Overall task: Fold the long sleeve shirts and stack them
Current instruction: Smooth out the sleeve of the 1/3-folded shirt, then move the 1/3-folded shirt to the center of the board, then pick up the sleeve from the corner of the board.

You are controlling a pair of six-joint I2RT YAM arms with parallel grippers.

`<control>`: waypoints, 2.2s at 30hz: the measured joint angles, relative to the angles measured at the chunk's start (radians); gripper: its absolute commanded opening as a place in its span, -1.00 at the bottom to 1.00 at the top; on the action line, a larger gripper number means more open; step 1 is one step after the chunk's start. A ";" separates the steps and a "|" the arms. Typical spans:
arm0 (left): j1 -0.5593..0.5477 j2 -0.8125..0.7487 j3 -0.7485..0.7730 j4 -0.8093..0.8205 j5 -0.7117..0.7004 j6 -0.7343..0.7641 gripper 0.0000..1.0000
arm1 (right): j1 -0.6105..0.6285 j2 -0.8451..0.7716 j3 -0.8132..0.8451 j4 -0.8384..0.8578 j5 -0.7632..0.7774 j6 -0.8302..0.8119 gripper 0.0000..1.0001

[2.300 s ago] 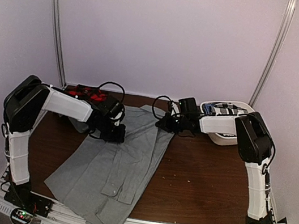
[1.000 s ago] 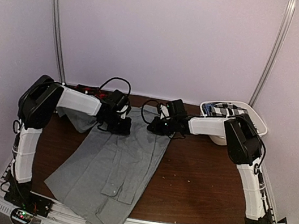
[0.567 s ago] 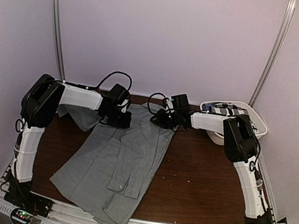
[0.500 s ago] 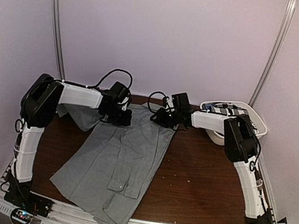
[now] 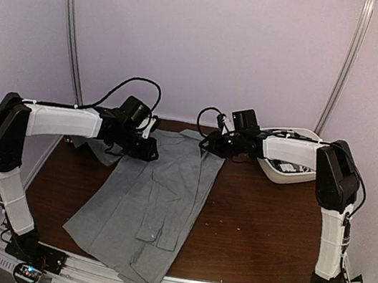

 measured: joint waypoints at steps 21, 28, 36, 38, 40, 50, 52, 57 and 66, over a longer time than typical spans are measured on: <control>-0.361 0.079 -0.163 -0.008 0.148 -0.029 -0.52 | 0.047 -0.102 -0.429 0.217 0.005 0.052 -0.30; -0.430 0.293 0.124 -0.065 0.159 -0.037 -0.52 | -0.053 -0.032 -0.351 0.202 -0.003 0.011 -0.30; -0.454 0.462 0.407 -0.090 0.200 -0.106 -0.50 | -0.150 0.066 -0.159 0.090 -0.005 -0.039 -0.28; -0.454 0.480 0.450 -0.098 0.204 -0.120 -0.50 | -0.161 0.079 -0.125 0.058 -0.004 -0.051 -0.27; -0.454 0.495 0.496 -0.101 0.206 -0.133 -0.49 | -0.167 0.085 -0.096 0.026 0.000 -0.059 -0.26; -0.431 0.414 0.489 -0.115 0.121 -0.164 -0.44 | -0.162 0.043 -0.093 -0.058 0.015 -0.077 -0.25; -0.407 0.339 0.417 -0.113 0.088 -0.171 -0.43 | -0.159 0.009 -0.110 -0.066 0.027 -0.079 -0.25; -0.295 0.064 0.210 -0.093 -0.005 -0.194 -0.40 | -0.137 -0.108 -0.160 -0.068 0.057 -0.080 -0.25; -0.025 -0.292 -0.114 -0.048 -0.128 -0.222 -0.29 | -0.012 -0.230 -0.244 -0.020 0.068 -0.067 -0.26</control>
